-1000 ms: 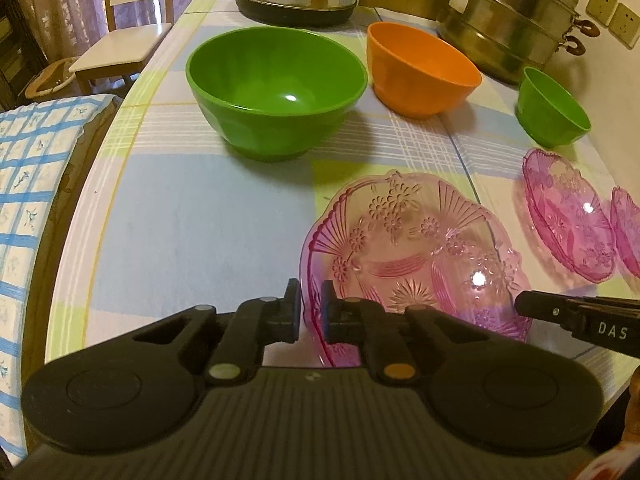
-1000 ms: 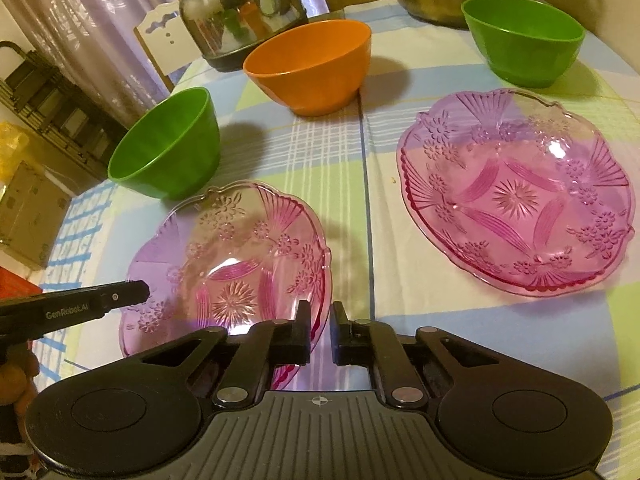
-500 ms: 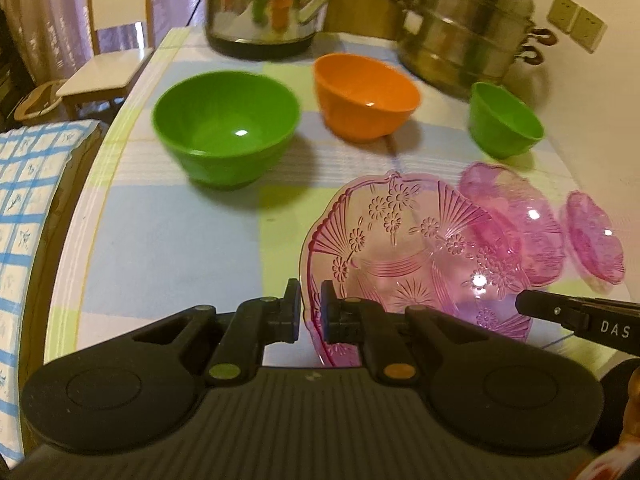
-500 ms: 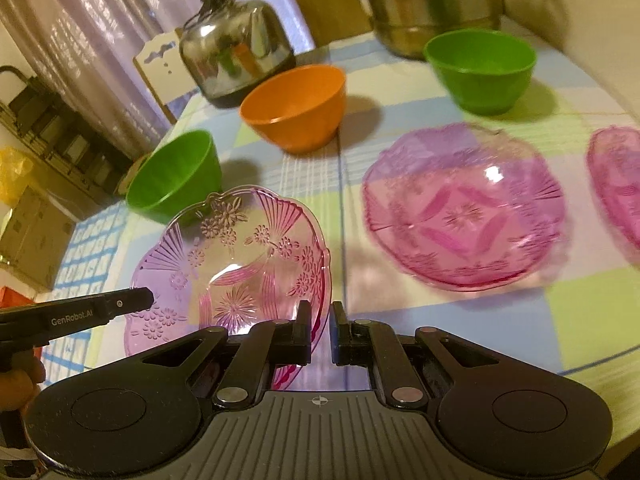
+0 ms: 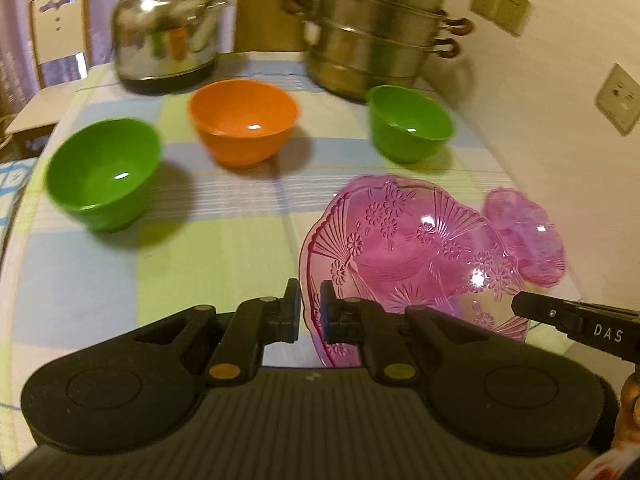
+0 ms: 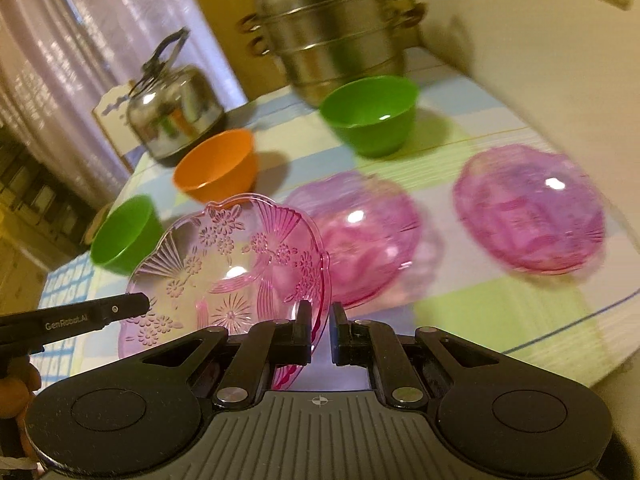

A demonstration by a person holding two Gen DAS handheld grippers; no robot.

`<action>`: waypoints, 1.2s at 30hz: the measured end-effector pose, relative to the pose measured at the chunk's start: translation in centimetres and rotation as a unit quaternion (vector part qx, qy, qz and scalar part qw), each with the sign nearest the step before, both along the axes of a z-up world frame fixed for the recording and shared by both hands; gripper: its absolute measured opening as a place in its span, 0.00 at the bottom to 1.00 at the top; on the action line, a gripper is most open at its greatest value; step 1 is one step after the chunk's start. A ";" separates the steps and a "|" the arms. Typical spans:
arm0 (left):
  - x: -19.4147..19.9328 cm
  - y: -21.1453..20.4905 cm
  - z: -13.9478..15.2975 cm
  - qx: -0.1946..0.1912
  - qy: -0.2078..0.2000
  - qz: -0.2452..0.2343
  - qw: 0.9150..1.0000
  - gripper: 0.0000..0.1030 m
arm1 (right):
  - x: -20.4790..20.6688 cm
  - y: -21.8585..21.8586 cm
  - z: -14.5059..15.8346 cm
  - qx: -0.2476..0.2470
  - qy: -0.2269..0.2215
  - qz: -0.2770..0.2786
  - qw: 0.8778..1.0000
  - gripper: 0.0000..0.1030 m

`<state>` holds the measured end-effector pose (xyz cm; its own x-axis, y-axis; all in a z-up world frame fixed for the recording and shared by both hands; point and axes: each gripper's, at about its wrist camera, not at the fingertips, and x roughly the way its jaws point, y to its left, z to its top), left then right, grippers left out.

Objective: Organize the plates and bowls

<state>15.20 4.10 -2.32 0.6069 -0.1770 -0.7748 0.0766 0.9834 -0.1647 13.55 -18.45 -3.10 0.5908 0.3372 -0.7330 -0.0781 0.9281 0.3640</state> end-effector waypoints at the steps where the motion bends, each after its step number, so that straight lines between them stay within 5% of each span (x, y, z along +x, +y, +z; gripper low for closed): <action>1: 0.3 -0.7 0.1 -0.001 -0.001 -0.006 1.000 0.08 | 0.0 -0.8 0.2 -0.001 -0.002 -0.006 1.000 0.08; 20: 7.9 -17.5 -1.0 -0.017 -0.010 -0.100 0.995 0.08 | 2.2 -16.1 -0.1 -0.021 -0.013 -0.124 0.992 0.08; 36: 12.9 -24.6 -4.4 -0.006 -0.003 -0.145 0.989 0.08 | 6.2 -22.2 -4.5 -0.049 0.008 -0.154 0.987 0.09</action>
<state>28.08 -20.54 -6.76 0.5347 -0.3532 -0.7677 0.3561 0.9180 -0.1744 19.75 -40.64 -7.58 0.6420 0.0706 -0.7634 0.2190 0.9374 0.2708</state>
